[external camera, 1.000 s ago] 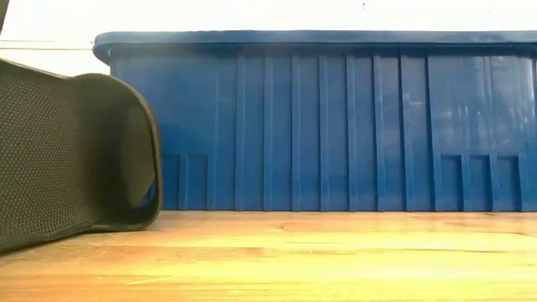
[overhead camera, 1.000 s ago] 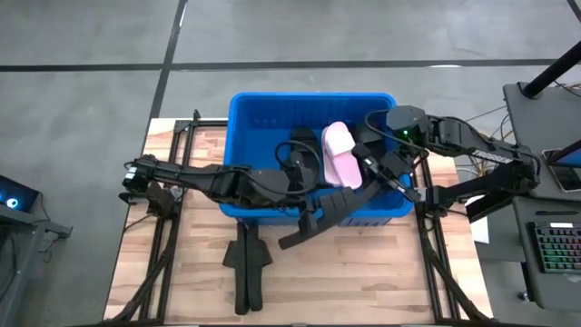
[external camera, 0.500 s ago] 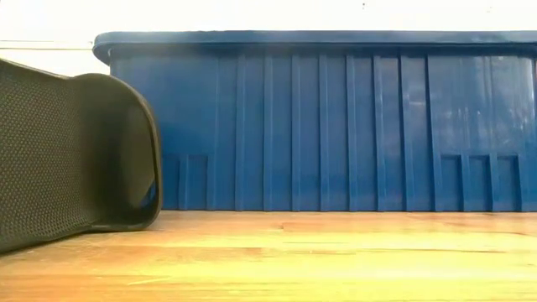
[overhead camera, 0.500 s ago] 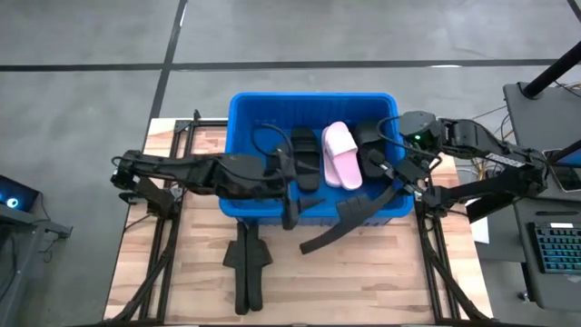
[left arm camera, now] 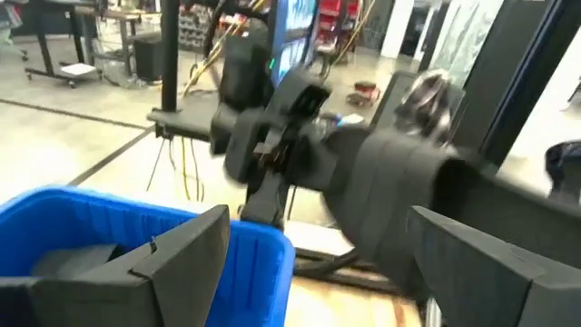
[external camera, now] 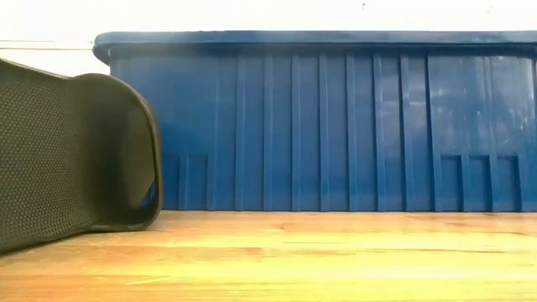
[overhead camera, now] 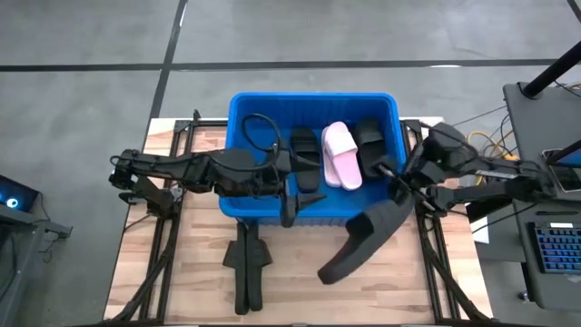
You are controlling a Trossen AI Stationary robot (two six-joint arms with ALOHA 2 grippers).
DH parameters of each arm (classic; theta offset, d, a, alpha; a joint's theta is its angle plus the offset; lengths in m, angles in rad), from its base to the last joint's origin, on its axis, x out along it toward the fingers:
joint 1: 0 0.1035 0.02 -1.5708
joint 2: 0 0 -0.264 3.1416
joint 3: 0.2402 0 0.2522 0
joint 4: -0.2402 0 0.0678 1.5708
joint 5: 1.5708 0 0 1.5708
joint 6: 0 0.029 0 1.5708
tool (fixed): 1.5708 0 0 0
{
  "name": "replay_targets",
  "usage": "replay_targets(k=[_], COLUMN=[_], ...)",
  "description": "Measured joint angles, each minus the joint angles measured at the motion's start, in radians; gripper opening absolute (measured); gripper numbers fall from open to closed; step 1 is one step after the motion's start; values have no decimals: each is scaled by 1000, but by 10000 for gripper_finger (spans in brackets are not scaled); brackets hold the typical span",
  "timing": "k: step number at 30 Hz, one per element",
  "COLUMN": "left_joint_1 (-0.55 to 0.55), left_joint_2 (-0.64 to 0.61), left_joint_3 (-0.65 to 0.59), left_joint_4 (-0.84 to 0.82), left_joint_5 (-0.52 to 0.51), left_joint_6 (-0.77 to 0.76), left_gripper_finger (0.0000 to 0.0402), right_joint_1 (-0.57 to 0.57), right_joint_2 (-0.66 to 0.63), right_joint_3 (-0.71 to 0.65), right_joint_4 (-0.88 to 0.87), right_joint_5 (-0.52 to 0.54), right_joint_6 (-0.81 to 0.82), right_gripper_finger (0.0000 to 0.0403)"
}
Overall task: Pick and place slides into bin
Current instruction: Put the black slide into the blue bin
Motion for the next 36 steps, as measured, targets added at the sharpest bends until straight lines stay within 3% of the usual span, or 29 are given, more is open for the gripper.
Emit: replay_targets(k=[6, 11, 30, 36], left_joint_1=[0, -17, -17, -11], left_joint_2=[13, 57, 136, 154], left_joint_3=[-14, -17, -18, -18], left_joint_4=[150, 169, 208, 261], left_joint_5=[110, 121, 169, 183], left_joint_6=[3, 99, 107, 147], left_gripper_finger=[320, 320, 320, 320], right_joint_1=[0, 0, 0, 0], right_joint_2=[19, 33, 44, 106], right_joint_3=[-89, -94, -90, -90], right_joint_4=[236, 235, 237, 236], right_joint_5=[-3, 4, 9, 27], right_joint_6=[141, 148, 147, 122], right_gripper_finger=[35, 35, 34, 34])
